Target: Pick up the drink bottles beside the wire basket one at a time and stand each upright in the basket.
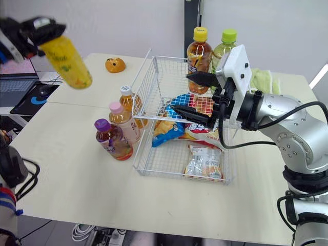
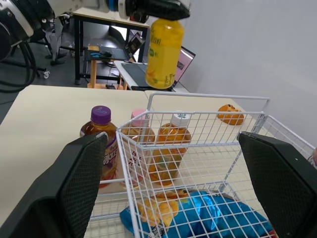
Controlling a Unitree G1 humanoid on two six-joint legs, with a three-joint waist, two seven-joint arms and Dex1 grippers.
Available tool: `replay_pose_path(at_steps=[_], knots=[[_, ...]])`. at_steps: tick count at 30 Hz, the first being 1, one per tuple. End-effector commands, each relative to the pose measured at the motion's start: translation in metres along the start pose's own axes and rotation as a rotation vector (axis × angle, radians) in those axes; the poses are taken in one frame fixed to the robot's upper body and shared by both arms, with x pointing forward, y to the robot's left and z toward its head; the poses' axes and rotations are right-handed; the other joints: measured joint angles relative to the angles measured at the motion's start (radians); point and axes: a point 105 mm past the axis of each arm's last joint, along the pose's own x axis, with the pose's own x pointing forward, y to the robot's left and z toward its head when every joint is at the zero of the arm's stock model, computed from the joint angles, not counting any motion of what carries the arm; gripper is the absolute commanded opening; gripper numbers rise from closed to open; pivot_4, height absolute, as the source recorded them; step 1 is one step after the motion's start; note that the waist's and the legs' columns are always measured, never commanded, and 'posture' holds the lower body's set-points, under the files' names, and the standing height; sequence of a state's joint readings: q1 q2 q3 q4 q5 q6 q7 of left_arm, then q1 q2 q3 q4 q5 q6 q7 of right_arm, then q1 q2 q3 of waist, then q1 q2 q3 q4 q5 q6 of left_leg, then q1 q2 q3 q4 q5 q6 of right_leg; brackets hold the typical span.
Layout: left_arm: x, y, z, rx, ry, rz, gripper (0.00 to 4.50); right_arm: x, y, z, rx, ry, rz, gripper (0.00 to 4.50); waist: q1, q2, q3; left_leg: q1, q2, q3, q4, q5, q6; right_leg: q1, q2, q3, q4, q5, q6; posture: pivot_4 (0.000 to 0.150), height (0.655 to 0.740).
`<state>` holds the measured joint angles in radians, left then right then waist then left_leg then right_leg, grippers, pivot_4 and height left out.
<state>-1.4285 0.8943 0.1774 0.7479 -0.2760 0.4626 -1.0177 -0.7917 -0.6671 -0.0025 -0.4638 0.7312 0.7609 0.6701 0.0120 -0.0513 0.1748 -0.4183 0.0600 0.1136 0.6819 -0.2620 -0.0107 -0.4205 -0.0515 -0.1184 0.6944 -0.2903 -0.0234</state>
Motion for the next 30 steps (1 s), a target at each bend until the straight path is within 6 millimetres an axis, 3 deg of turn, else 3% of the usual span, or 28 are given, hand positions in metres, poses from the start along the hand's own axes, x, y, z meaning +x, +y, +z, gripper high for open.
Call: replay_pose_path(at_steps=[1, 7, 16, 21, 26, 30], knots=[[0.014, -0.022, 0.060, 0.020, -0.148, -0.102, 1.40, -0.001, -0.002, 0.011, -0.051, -0.034, -0.022, 4.50, -0.001, 0.000, 0.000, 0.000, 0.000, 0.000, 0.000, 0.000, 0.000, 0.000, 0.000, 0.000, 0.000, 0.000, 0.000, 0.150, 0.7400], [0.044, -0.056, 0.083, -0.001, -0.198, -0.265, 1.40, 0.000, -0.006, 0.008, -0.066, -0.031, -0.080, 4.50, -0.015, 0.002, 0.001, 0.001, 0.000, 0.001, -0.001, 0.000, 0.000, -0.001, 0.000, 0.000, 0.001, 0.000, 0.001, 0.150, 0.7400], [0.084, -0.109, 0.076, -0.081, -0.217, -0.494, 1.40, -0.010, -0.007, 0.005, -0.077, 0.004, -0.181, 4.50, -0.019, 0.003, 0.002, 0.001, 0.001, 0.001, -0.001, 0.002, -0.002, -0.002, 0.001, 0.001, 0.003, 0.000, 0.000, 0.150, 0.7400], [0.100, -0.123, 0.062, -0.101, -0.197, -0.523, 1.40, -0.017, -0.003, 0.006, -0.082, 0.019, -0.220, 4.50, -0.019, 0.003, 0.002, 0.001, 0.001, 0.001, -0.001, 0.002, -0.002, -0.002, 0.000, 0.002, 0.003, 0.000, 0.000, 0.150, 0.7400], [0.115, -0.134, 0.027, -0.030, -0.138, -0.523, 1.40, -0.026, -0.001, 0.006, -0.084, 0.042, -0.261, 4.50, -0.018, 0.003, 0.002, 0.002, 0.000, 0.001, -0.001, 0.002, -0.002, -0.002, 0.001, 0.002, 0.003, 0.000, 0.000, 0.150, 0.7400], [0.121, -0.138, 0.010, -0.027, -0.116, -0.519, 1.40, -0.029, 0.001, 0.009, -0.088, 0.049, -0.271, 4.50, -0.018, 0.003, 0.002, 0.002, 0.000, 0.002, -0.001, 0.002, -0.002, -0.002, 0.001, 0.002, 0.003, 0.000, 0.000, 0.150, 0.7400]])
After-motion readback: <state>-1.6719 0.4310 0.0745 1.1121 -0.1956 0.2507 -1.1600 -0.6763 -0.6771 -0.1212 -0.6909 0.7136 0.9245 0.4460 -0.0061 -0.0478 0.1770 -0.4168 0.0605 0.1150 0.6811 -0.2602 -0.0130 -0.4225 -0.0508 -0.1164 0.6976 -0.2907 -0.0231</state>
